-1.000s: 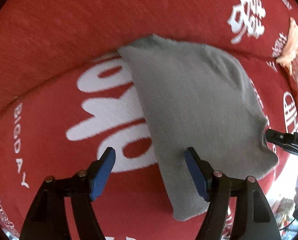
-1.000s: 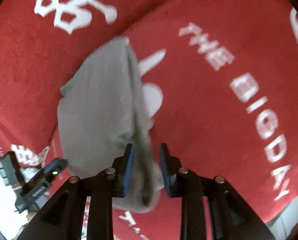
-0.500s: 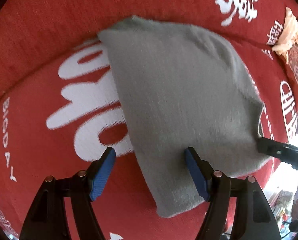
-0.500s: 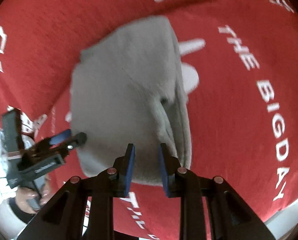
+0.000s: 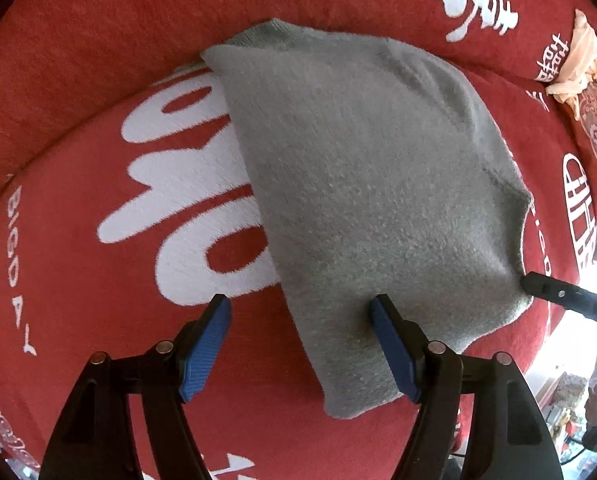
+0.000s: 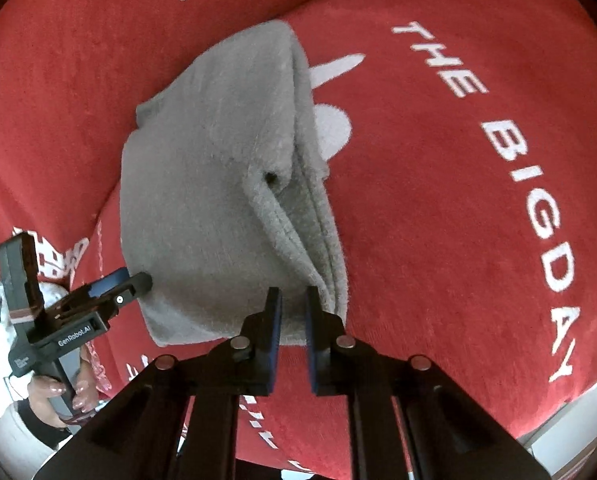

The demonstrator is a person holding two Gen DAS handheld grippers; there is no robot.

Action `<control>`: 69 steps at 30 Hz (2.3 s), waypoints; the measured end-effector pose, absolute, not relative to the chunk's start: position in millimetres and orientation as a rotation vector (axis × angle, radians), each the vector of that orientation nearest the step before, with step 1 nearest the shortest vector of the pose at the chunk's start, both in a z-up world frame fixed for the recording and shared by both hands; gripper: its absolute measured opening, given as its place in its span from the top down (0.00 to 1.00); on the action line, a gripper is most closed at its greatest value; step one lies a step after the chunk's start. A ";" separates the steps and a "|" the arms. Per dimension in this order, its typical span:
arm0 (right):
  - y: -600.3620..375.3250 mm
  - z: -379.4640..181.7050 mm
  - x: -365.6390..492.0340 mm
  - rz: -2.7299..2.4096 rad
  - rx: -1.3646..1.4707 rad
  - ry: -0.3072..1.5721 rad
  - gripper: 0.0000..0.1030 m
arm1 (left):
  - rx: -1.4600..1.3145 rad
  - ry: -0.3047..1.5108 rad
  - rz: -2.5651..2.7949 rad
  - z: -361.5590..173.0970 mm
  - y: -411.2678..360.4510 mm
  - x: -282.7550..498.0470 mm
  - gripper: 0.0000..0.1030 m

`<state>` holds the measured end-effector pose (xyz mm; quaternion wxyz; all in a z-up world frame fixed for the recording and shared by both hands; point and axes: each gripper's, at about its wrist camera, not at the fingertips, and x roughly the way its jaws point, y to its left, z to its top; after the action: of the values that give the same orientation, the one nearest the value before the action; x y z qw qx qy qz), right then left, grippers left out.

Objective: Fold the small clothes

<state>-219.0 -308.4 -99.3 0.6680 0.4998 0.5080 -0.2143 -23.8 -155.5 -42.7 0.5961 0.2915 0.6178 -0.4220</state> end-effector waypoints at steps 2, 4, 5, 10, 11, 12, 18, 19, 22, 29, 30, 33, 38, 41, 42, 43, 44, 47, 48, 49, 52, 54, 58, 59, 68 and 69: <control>-313.2 -91.7 -223.7 -0.506 1.119 1.128 0.86 | 0.671 1.429 -0.972 -39.5 -156.0 -20.8 0.29; -320.0 -84.1 -226.0 -0.526 1.113 1.099 0.86 | 0.659 1.427 -0.960 -36.8 -155.8 -14.9 0.29; -324.1 -81.0 -227.0 -0.537 1.111 1.086 0.86 | 0.654 1.426 -0.955 -35.6 -155.9 -11.6 0.29; -343.4 -76.6 -227.6 -0.563 1.133 1.058 0.86 | 0.630 1.420 -0.939 -31.2 -157.9 -0.3 0.29; -346.4 -76.6 -226.5 -0.568 1.134 1.054 0.86 | 0.626 1.417 -0.940 -29.9 -159.0 0.7 0.29; -348.2 -77.4 -224.3 -0.570 1.137 1.050 0.86 | 0.621 1.412 -0.941 -28.0 -160.1 2.6 0.29; -361.4 -83.5 -209.1 -0.563 1.153 1.033 0.86 | 0.578 1.400 -0.926 -23.3 -163.3 18.9 0.29; -363.6 -83.9 -206.2 -0.558 1.152 1.032 0.86 | 0.571 1.403 -0.921 -23.8 -165.0 20.4 0.29; -367.7 -83.1 -198.6 -0.551 1.139 1.035 0.86 | 0.562 1.401 -0.907 -25.6 -170.7 23.9 0.29; -370.9 -84.2 -196.5 -0.547 1.147 1.039 0.69 | 0.572 1.418 -0.857 -31.8 -172.7 30.5 0.29; -370.9 -85.1 -198.5 -0.548 1.156 1.035 0.64 | 0.571 1.417 -0.851 -33.1 -173.5 31.5 0.29; -372.6 -88.4 -202.8 -0.550 1.176 1.031 0.58 | 0.571 1.399 -0.836 -34.8 -174.8 33.3 0.10; -377.1 -95.3 -206.9 -0.546 1.212 1.032 0.50 | 0.572 1.369 -0.826 -36.0 -178.5 33.9 0.00; -380.3 -98.2 -203.2 -0.528 1.223 1.033 0.48 | 0.575 1.376 -0.819 -40.7 -182.5 35.3 0.00; -381.3 -99.2 -201.4 -0.522 1.223 1.034 0.47 | 0.576 1.384 -0.816 -42.8 -184.0 36.3 0.00; -382.5 -100.7 -199.3 -0.510 1.227 1.033 0.42 | 0.575 1.395 -0.813 -45.6 -185.4 37.2 0.00; -383.7 -102.4 -197.3 -0.498 1.231 1.031 0.41 | 0.571 1.407 -0.811 -47.6 -186.6 38.4 0.00; -389.2 -110.7 -189.6 -0.464 1.235 1.045 0.41 | 0.558 1.433 -0.810 -54.7 -189.2 40.4 0.00; -390.7 -113.7 -187.6 -0.457 1.237 1.054 0.41 | 0.556 1.440 -0.810 -57.0 -190.3 40.5 0.00; -392.7 -117.7 -185.8 -0.451 1.238 1.063 0.41 | 0.552 1.445 -0.810 -59.0 -191.4 40.7 0.00; -397.9 -126.1 -183.0 -0.433 1.239 1.077 0.41 | 0.539 1.463 -0.816 -65.7 -195.0 43.6 0.00; -401.0 -130.4 -182.5 -0.416 1.247 1.081 0.41 | 0.536 1.469 -0.818 -67.2 -198.5 44.3 0.00; -406.6 -137.8 -183.0 -0.367 1.289 1.066 0.41 | 0.523 1.488 -0.835 -73.1 -203.7 47.7 0.00; -407.6 -139.4 -183.0 -0.349 1.302 1.060 0.41 | 0.518 1.494 -0.840 -77.0 -206.7 51.3 0.00; -416.2 -158.3 -176.3 -0.173 1.385 1.042 0.41 | 0.394 1.607 -0.911 -109.9 -207.5 70.8 0.00; -417.7 -158.8 -175.0 -0.158 1.382 1.044 0.41 | 0.374 1.625 -0.918 -113.9 -207.3 73.3 0.00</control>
<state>-175.0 -417.7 -158.8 0.6452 0.6071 0.4586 -0.0695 73.3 -207.3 -113.9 0.5802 0.1600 0.6954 -0.3926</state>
